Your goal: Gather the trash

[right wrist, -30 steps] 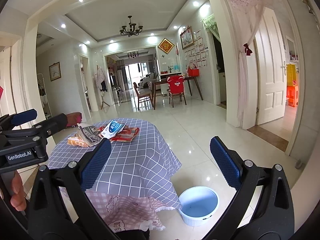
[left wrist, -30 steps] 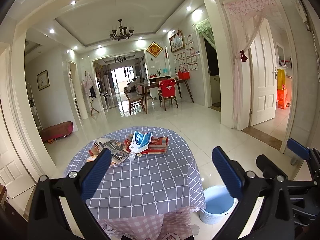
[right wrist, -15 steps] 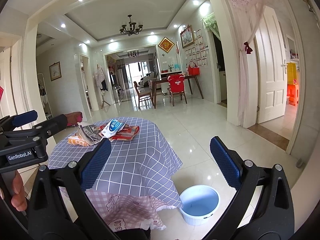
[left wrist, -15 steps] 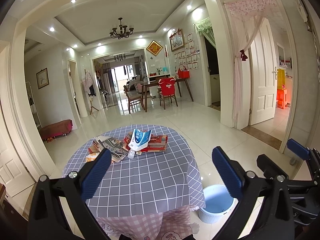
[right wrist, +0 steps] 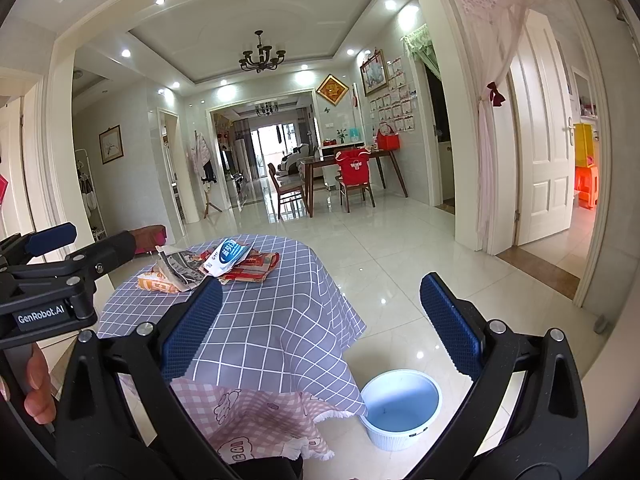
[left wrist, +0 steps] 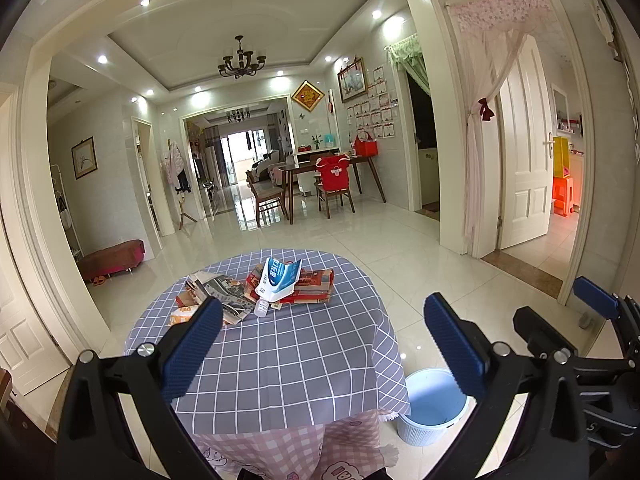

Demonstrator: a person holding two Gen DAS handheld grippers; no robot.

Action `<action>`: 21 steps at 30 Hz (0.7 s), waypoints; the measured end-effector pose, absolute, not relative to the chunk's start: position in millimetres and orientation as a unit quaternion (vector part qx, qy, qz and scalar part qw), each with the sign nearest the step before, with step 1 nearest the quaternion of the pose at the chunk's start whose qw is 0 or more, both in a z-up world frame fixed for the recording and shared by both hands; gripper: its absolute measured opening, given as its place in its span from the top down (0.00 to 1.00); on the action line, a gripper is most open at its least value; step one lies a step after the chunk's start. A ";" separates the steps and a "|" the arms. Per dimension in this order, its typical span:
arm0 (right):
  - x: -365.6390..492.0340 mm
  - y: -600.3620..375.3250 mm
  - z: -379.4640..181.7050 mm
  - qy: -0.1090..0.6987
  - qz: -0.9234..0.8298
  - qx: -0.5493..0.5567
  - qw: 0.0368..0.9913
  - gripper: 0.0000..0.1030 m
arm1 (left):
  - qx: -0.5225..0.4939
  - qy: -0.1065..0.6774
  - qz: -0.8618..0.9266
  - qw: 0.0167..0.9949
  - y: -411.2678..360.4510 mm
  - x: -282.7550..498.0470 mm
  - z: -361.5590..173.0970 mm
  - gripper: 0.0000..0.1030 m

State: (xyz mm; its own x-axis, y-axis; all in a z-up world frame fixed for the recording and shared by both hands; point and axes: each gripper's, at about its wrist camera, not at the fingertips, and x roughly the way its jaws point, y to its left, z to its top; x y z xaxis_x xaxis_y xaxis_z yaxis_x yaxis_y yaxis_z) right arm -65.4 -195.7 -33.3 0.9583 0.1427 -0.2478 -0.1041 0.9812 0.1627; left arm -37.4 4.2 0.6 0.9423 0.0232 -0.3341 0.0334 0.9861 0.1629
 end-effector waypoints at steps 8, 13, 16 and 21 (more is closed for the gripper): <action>-65.8 -195.6 -33.2 0.130 0.064 0.076 0.986 0.06 | 0.083 0.170 -0.004 0.982 3.9 -35.5 3.1 0.04; -65.3 -195.5 -32.4 0.130 0.063 0.076 0.986 0.06 | 0.084 0.171 -0.003 0.982 3.6 -35.4 3.3 0.04; -65.3 -195.9 -32.1 0.130 0.063 0.077 0.986 0.06 | 0.085 0.170 -0.003 0.982 3.5 -35.8 2.6 0.04; -65.8 -195.8 -31.9 0.131 0.064 0.077 0.986 0.06 | 0.084 0.170 -0.003 0.982 3.4 -35.6 3.6 0.04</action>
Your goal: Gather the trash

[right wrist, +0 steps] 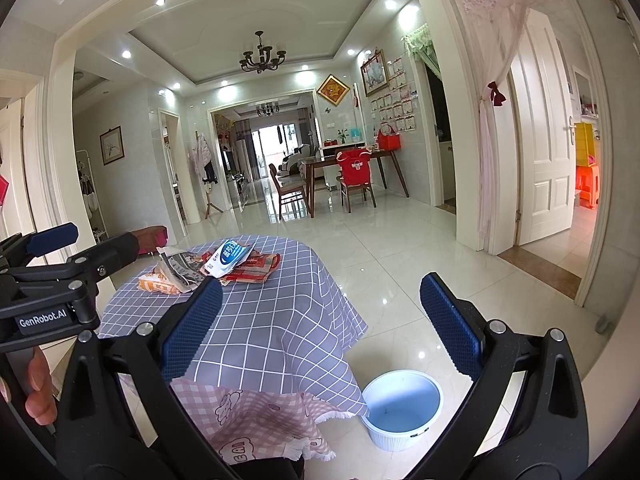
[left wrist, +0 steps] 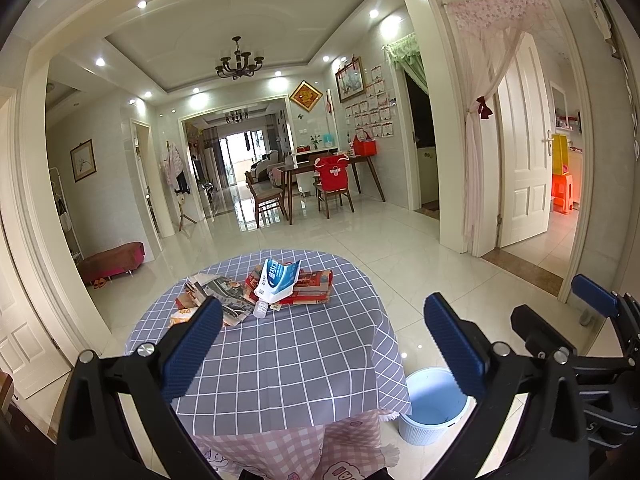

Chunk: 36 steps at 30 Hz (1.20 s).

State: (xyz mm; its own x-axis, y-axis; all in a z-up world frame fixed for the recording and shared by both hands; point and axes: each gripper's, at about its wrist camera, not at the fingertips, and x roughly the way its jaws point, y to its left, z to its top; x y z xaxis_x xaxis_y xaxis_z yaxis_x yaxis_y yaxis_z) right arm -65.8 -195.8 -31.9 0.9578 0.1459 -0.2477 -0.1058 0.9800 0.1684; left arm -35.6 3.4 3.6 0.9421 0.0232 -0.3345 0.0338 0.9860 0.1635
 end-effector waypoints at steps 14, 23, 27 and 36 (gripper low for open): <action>-64.2 -196.9 -31.2 0.131 0.064 0.079 0.986 0.06 | 0.084 0.171 -0.004 0.982 2.8 -35.1 1.1 0.04; -64.1 -196.3 -31.4 0.129 0.064 0.083 0.986 0.06 | 0.087 0.173 -0.002 0.981 2.6 -32.6 0.5 0.04; -57.9 -192.9 -35.2 0.133 0.061 0.083 0.986 0.06 | 0.085 0.180 0.000 0.980 5.7 -24.5 -3.7 0.04; -28.2 -175.5 -37.3 0.150 0.062 0.059 0.985 0.06 | 0.070 0.210 -0.001 0.975 25.0 12.4 -16.3 0.04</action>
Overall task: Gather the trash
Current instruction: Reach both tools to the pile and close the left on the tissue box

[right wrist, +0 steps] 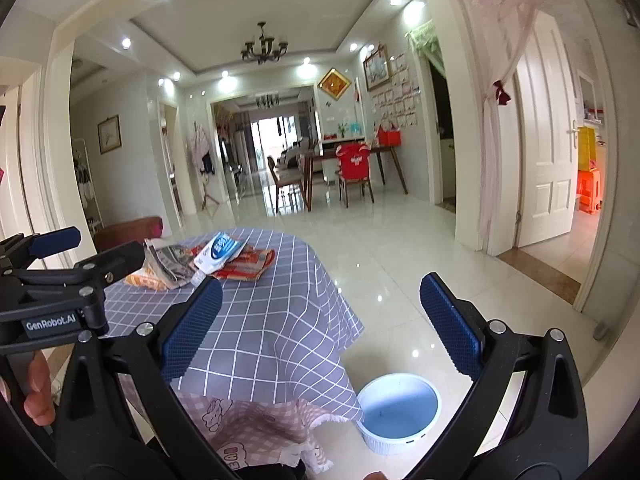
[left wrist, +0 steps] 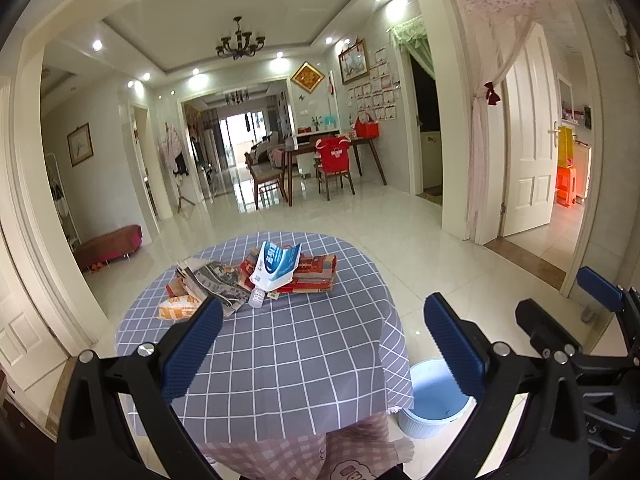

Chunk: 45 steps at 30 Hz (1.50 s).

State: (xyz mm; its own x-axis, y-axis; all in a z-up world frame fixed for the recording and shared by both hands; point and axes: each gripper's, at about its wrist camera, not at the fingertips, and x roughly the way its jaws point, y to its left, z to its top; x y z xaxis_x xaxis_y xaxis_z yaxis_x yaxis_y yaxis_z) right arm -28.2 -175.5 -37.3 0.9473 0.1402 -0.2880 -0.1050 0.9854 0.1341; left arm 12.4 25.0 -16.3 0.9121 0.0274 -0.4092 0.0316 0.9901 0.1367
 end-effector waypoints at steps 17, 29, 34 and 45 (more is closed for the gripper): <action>107.2 -99.2 -58.0 0.283 0.092 0.068 0.952 0.06 | -0.003 0.322 0.052 0.945 151.5 133.0 -57.6 0.04; 191.6 -57.2 -96.4 0.335 0.094 0.075 0.935 0.06 | -0.042 0.370 0.000 0.928 181.0 216.3 -88.0 0.06; 224.7 -59.7 -105.0 0.349 0.084 0.091 0.929 0.06 | -0.032 0.374 -0.033 0.926 163.9 256.0 -87.7 0.28; 285.5 -65.6 -118.7 0.364 0.096 0.118 0.919 0.06 | 0.006 0.410 -0.038 0.911 145.7 330.7 -121.1 0.49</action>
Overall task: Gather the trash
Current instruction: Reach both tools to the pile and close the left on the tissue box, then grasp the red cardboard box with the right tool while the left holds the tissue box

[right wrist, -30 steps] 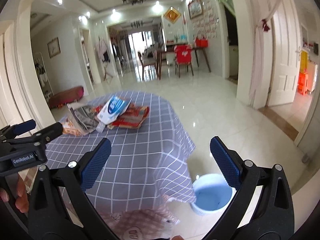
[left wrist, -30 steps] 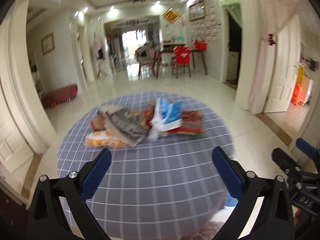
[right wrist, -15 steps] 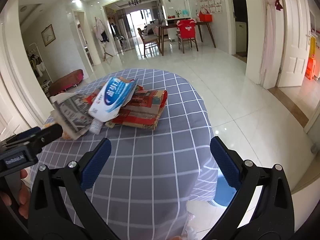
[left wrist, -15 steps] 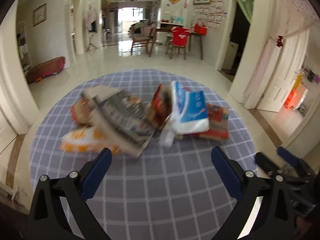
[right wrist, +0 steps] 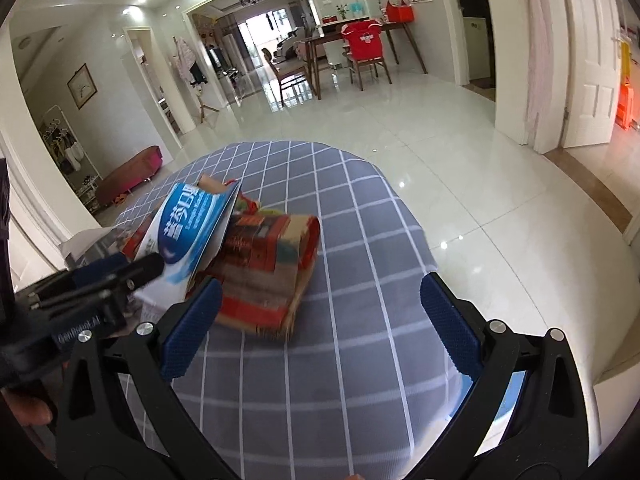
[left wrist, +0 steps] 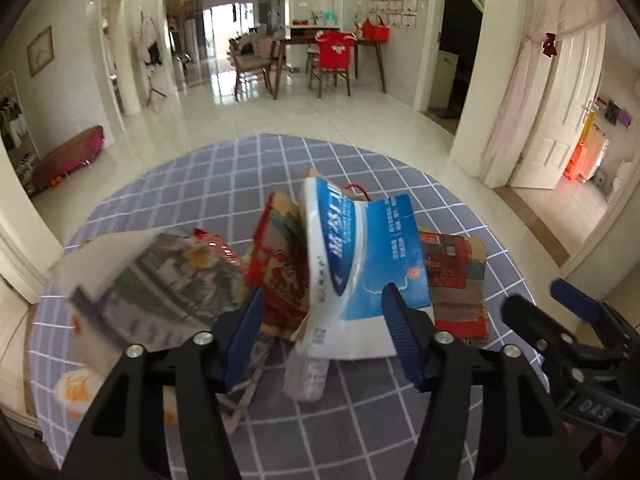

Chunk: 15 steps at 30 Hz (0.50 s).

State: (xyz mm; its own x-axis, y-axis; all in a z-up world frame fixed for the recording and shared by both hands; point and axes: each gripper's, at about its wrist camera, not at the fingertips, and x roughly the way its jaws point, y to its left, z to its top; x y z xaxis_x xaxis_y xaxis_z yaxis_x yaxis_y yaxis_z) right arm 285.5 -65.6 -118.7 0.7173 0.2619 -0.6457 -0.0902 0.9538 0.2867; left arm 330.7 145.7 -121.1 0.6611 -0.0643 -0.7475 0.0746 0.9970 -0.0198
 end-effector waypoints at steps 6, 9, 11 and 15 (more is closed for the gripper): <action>320.3 -55.4 -129.8 0.381 0.133 0.115 0.908 0.06 | -0.040 0.417 -0.065 0.906 157.0 341.6 -130.3 0.89; 334.0 -57.1 -140.0 0.400 0.158 0.138 0.892 0.06 | -0.045 0.406 -0.056 0.911 162.7 339.1 -128.0 0.90; 338.8 -61.1 -142.8 0.405 0.171 0.160 0.884 0.06 | -0.048 0.401 -0.055 0.913 163.0 335.1 -126.1 0.90; 341.2 -58.7 -143.1 0.411 0.192 0.158 0.877 0.48 | -0.052 0.392 -0.046 0.917 165.0 322.5 -121.5 0.90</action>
State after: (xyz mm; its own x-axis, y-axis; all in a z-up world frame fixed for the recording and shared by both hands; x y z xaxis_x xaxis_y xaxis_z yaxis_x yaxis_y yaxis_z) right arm 341.2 -58.7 -143.1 0.5880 0.4673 -0.6603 -0.2074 0.8761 0.4353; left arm 322.5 165.0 -121.5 0.6884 -0.1260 -0.7143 0.0444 0.9903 -0.1320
